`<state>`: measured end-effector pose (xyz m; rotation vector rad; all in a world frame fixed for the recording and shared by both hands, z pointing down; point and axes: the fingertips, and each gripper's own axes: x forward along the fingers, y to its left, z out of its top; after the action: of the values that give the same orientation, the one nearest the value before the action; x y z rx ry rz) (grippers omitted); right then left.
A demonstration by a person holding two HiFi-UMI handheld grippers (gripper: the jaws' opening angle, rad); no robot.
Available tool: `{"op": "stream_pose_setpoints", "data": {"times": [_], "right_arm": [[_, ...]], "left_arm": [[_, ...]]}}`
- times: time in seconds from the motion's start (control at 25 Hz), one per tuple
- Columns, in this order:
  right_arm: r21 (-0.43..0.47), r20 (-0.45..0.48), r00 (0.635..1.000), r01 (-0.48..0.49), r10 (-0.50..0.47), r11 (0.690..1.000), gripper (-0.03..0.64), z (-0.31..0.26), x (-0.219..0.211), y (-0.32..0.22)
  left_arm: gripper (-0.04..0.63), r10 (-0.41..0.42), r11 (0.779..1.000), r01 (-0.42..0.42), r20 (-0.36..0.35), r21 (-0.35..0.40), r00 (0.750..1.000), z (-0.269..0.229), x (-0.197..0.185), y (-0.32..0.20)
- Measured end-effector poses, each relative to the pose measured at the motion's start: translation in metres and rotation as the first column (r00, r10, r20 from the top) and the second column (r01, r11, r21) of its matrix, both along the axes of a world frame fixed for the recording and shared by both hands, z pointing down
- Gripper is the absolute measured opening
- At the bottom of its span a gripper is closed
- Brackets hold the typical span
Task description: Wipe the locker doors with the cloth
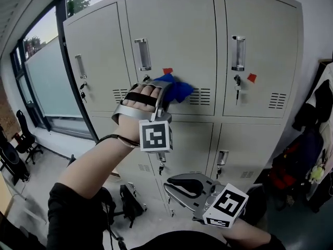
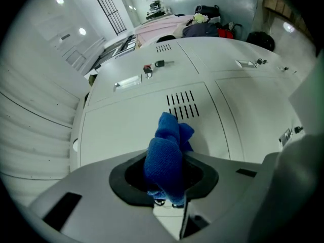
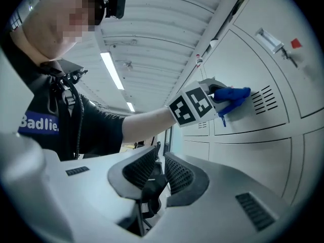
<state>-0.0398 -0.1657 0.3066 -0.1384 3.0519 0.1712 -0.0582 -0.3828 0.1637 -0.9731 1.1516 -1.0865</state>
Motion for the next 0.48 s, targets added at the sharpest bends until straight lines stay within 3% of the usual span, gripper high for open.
{"op": "stream_pose_setpoints", "data": {"times": [0.24, 0.36, 0.48], "right_arm": [[-0.003, -0.009, 1.000, 0.009, -0.009, 1.000, 0.052, -0.001, -0.017, -0.001], [-0.017, -0.012, 1.000, -0.008, 0.007, 1.000, 0.052, 0.005, -0.014, -0.004], [-0.028, -0.009, 0.999, -0.045, 0.044, 0.999, 0.052, 0.007, -0.002, -0.012]], "left_arm": [[0.112, -0.046, 0.999, 0.046, -0.025, -0.012, 0.999, 0.002, -0.041, -0.013], [0.112, -0.027, 0.999, 0.026, -0.041, -0.025, 0.999, 0.006, -0.026, -0.020], [0.112, -0.002, 1.000, 0.002, -0.014, -0.019, 1.000, 0.002, 0.003, -0.024]]}}
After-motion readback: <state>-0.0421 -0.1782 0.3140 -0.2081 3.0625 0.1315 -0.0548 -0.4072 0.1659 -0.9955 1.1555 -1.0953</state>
